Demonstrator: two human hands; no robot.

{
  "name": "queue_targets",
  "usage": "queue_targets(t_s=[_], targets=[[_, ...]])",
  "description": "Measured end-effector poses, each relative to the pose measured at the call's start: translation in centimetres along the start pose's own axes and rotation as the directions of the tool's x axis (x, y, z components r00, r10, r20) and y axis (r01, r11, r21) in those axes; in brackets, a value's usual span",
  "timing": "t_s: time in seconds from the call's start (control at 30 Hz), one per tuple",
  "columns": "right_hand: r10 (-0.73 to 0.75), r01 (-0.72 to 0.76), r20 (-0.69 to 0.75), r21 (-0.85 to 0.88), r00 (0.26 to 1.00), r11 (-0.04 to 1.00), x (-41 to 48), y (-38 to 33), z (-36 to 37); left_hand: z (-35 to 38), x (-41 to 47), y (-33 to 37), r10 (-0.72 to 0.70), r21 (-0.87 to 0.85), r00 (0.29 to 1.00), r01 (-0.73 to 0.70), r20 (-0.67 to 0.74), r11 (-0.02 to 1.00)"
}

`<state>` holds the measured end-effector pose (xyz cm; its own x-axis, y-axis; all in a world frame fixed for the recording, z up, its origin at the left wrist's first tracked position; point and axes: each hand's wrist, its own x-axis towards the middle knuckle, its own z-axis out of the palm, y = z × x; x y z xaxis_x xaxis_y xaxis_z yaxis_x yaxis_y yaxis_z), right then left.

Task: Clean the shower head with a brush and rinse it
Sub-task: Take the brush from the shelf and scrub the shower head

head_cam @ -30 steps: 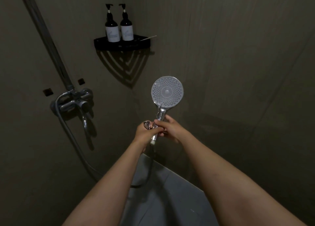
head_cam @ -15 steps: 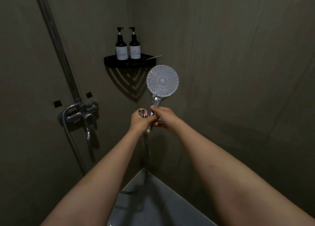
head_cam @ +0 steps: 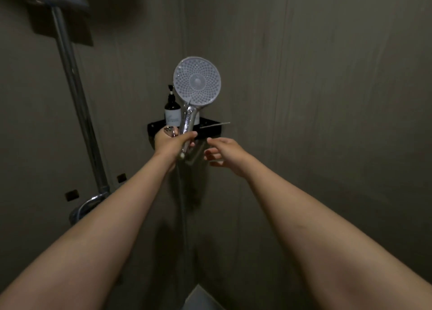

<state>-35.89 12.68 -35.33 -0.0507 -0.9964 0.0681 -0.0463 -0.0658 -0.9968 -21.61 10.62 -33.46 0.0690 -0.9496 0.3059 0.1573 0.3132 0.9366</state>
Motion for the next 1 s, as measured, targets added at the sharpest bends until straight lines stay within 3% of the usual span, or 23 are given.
queue_targets(t_s=[0.17, 0.27, 0.4, 0.47, 0.53, 0.6, 0.73, 0.87, 1.0], targets=[[-0.079, 0.078, -0.072, -0.025, 0.994, 0.997, 6.7, -2.9, 0.5, -0.4, 6.7, 1.3, 0.029, -0.013, 0.999, -0.03, -0.035, 0.999], [-0.219, 0.157, -0.199, -0.286, 0.955, 0.945, 11.3, -3.5, 0.5, -0.6, 10.5, 1.1, 0.034, -0.045, 0.999, -0.036, -0.026, 0.998], [-0.4, 0.085, -0.268, -0.73, 0.876, 0.678, 16.4, -3.8, -0.2, -0.6, 14.3, -0.2, 0.048, -0.019, 0.999, -0.048, 0.01, 0.999], [-0.417, -0.007, -0.231, -0.881, 0.879, 0.474, 17.9, -3.8, -0.6, -0.5, 15.7, -1.2, 0.052, -0.008, 0.998, -0.051, 0.025, 0.999], [-0.399, -0.108, -0.203, -0.963, 0.894, 0.248, 19.2, -3.5, -0.6, -0.5, 16.9, -2.1, 0.045, 0.002, 0.998, -0.045, 0.047, 0.999], [-0.383, -0.202, -0.235, -0.971, 0.893, 0.126, 20.2, -3.0, -0.6, -0.4, 17.8, -2.7, 0.038, 0.021, 0.996, -0.039, 0.079, 0.999], [-0.297, -0.335, -0.338, -0.94, 0.893, 0.061, 21.7, -1.9, -0.7, -0.1, 19.0, -3.4, 0.046, 0.068, 0.99, -0.055, 0.133, 0.996], [-0.259, -0.378, -0.37, -0.926, 0.892, 0.019, 22.1, -1.4, -0.8, 0.4, 19.7, -4.0, 0.06, 0.087, 0.985, -0.075, 0.16, 0.993], [-0.294, -0.356, -0.377, -0.926, 0.878, 0.124, 22.3, -0.9, -0.9, 0.6, 19.8, -4.3, 0.062, 0.101, 0.981, -0.081, 0.182, 0.992]])
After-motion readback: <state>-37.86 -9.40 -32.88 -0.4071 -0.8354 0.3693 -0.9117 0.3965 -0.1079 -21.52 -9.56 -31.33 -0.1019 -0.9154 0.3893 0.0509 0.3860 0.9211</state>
